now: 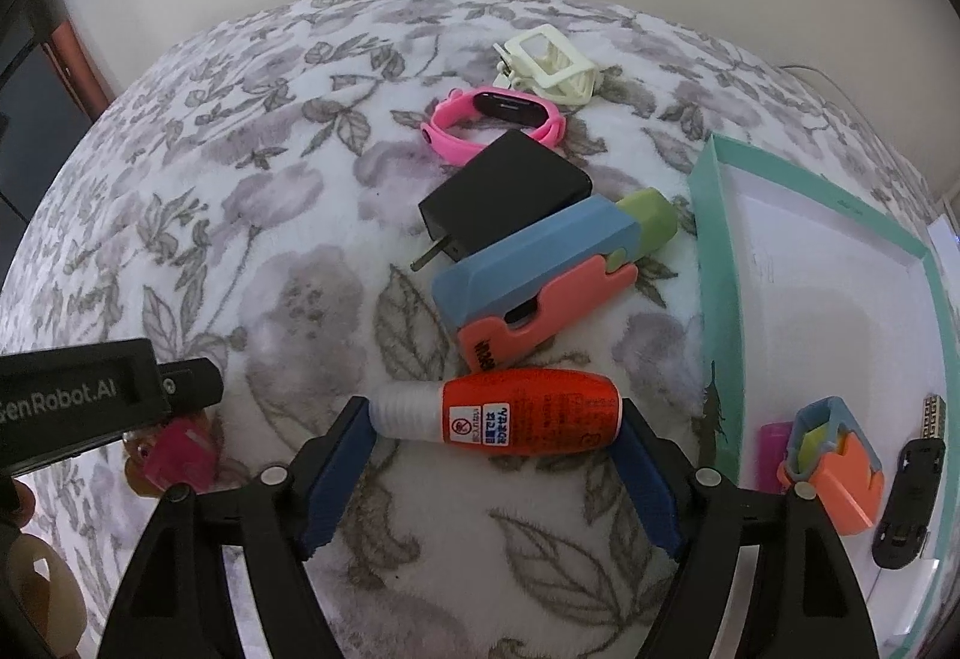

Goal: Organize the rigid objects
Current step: 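Lift the dog figure and red-white bottle and carry both over the tray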

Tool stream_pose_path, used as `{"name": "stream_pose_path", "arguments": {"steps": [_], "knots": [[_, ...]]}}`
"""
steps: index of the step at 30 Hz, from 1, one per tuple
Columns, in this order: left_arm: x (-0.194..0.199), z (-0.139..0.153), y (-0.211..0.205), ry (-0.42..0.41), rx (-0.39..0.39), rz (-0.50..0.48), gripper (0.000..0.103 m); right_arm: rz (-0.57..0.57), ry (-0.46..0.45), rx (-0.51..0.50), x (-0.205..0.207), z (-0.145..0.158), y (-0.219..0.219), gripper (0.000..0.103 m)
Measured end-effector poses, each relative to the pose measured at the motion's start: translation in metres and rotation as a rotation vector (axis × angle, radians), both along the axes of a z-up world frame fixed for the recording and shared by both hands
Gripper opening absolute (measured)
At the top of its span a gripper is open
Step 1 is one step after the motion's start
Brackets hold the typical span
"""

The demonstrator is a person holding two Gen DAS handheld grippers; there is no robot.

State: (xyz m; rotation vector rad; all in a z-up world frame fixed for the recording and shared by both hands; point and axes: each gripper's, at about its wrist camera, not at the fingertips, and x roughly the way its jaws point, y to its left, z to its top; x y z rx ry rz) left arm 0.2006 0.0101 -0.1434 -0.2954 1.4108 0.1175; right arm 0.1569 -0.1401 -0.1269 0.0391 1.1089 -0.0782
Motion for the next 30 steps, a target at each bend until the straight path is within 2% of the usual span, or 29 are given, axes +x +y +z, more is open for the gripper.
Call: {"name": "stream_pose_path", "arguments": {"steps": [21, 25, 30], "knots": [[0.000, -0.001, -0.003, -0.007, 0.027, -0.031, 0.065, 0.019, -0.003, 0.009, -0.005, 0.002, -0.003, 0.080], [-0.001, 0.001, 0.003, -0.014, 0.002, -0.016, 0.065, 0.003, -0.015, 0.045, -0.008, 0.011, -0.009, 0.079], [-0.003, 0.013, 0.007, -0.038, -0.006, -0.012, 0.064, -0.011, -0.072, 0.091, -0.014, 0.036, -0.017, 0.080]]}}
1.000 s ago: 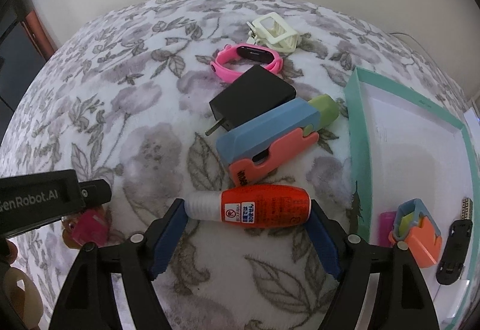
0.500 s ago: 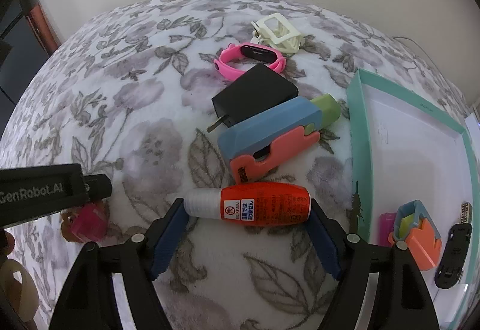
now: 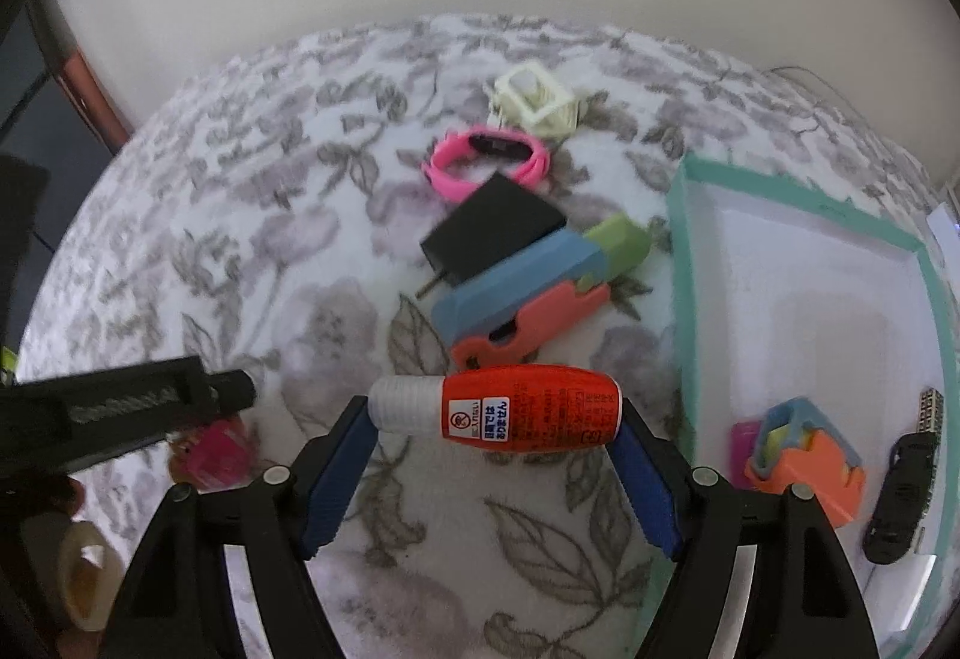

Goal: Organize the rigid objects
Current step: 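Lift the dog figure and red-white bottle and carry both over the tray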

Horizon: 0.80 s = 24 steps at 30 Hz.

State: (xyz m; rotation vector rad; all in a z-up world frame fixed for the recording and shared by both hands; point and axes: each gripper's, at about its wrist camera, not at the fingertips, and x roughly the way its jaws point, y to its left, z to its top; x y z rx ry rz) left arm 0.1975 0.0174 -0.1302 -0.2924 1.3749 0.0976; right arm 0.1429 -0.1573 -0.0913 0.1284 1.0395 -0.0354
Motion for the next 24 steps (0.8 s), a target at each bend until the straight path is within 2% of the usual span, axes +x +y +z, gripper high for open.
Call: {"name": "stream_pose_path", "arguments": {"steps": [5, 11, 15, 18, 24], "knots": [[-0.006, 0.038, 0.001, -0.096, 0.017, -0.010, 0.064, -0.036, -0.066, 0.046, -0.009, 0.029, -0.014, 0.079], [-0.022, 0.094, -0.015, -0.261, 0.011, -0.055, 0.064, -0.142, -0.146, 0.097, -0.024, 0.071, -0.052, 0.079], [-0.025, 0.115, -0.045, -0.327, -0.025, -0.087, 0.064, -0.207, -0.167, 0.065, -0.034, 0.087, -0.079, 0.079], [-0.030, 0.125, -0.078, -0.359, -0.041, -0.157, 0.065, -0.268, -0.167, 0.055, -0.043, 0.092, -0.105, 0.080], [-0.044, 0.142, -0.138, -0.429, -0.058, -0.285, 0.065, -0.430, -0.153, 0.068, -0.065, 0.086, -0.164, 0.080]]}}
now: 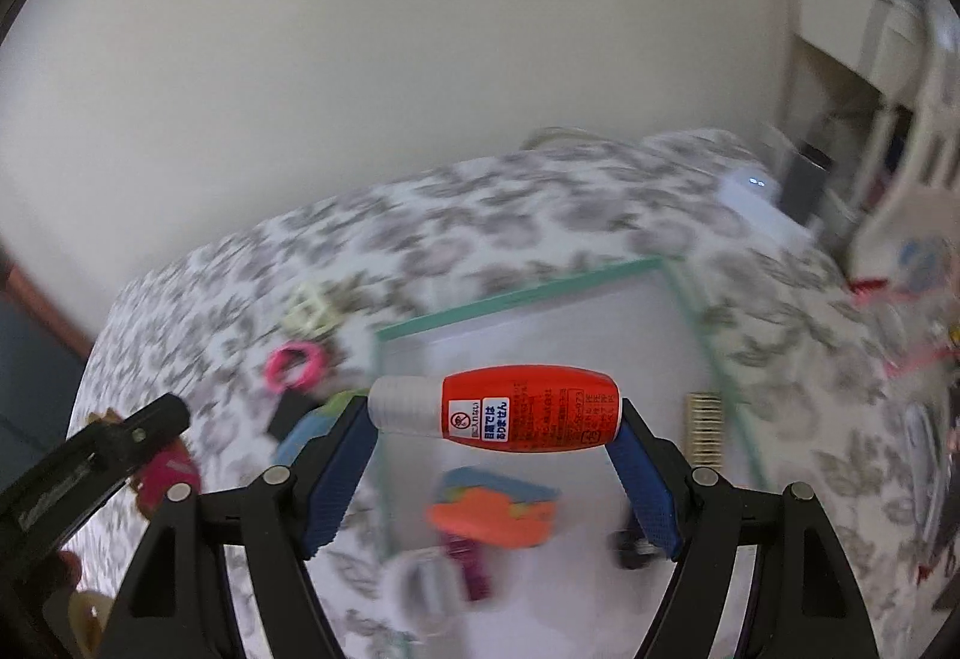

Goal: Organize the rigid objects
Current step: 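Lift the dog figure and red-white bottle and carry both over the tray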

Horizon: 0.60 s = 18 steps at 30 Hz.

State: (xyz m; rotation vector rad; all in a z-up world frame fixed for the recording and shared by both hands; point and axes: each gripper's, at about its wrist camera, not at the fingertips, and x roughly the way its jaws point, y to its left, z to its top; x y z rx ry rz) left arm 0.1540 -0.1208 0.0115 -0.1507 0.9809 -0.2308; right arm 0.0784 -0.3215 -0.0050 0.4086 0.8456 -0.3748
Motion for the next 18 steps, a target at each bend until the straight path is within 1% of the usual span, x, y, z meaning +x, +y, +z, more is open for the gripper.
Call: {"name": "stream_pose_path", "arguments": {"steps": [2, 4, 6, 8, 10, 12, 14, 18], "knots": [[-0.006, 0.000, -0.019, -0.008, 0.015, -0.043, 0.065, -0.050, 0.011, 0.000, -0.007, -0.003, -0.019, 0.080], [-0.010, -0.002, -0.033, 0.004, 0.017, -0.076, 0.065, -0.088, 0.020, 0.000, -0.014, -0.005, -0.033, 0.080], [-0.014, -0.006, -0.049, 0.016, 0.021, -0.122, 0.065, -0.117, 0.031, -0.007, -0.019, -0.008, -0.045, 0.080], [-0.014, -0.010, -0.068, 0.022, 0.045, -0.154, 0.065, -0.132, 0.043, -0.016, -0.022, -0.012, -0.051, 0.080], [-0.010, -0.016, -0.081, 0.043, 0.054, -0.160, 0.065, -0.138, 0.056, -0.017, -0.024, -0.017, -0.057, 0.080], [-0.007, -0.020, -0.090, 0.065, 0.046, -0.168, 0.065, -0.146, 0.064, -0.005, -0.023, -0.022, -0.061, 0.080], [-0.005, -0.025, -0.100, 0.077, 0.054, -0.170, 0.065, -0.147, 0.069, 0.013, -0.021, -0.027, -0.063, 0.080], [-0.002, -0.036, -0.108, 0.094, 0.054, -0.163, 0.065, -0.137, 0.098, 0.014, -0.016, -0.038, -0.062, 0.080]]}}
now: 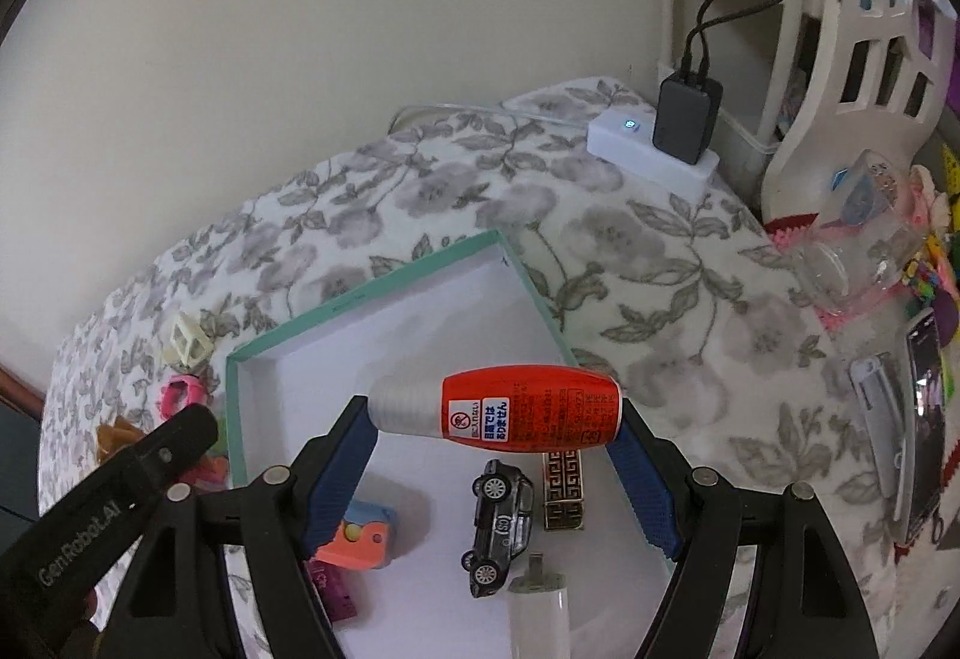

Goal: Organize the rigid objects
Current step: 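Lower the dog figure and bottle into the tray with both tools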

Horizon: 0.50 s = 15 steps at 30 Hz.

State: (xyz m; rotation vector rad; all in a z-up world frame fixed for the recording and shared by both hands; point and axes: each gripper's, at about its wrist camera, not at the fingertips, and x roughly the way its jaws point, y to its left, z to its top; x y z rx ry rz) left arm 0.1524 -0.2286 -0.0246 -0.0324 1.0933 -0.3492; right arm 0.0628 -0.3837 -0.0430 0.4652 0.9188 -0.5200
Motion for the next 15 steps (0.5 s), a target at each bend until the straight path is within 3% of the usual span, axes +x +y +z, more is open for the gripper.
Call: {"name": "stream_pose_path", "arguments": {"steps": [8, 15], "knots": [[0.006, -0.036, 0.005, 0.071, -0.004, 0.003, 0.065, 0.006, 0.047, 0.029, 0.004, -0.018, -0.004, 0.080], [0.009, -0.035, 0.009, 0.071, -0.004, 0.011, 0.065, 0.006, 0.062, 0.063, 0.007, -0.025, -0.004, 0.080]]}}
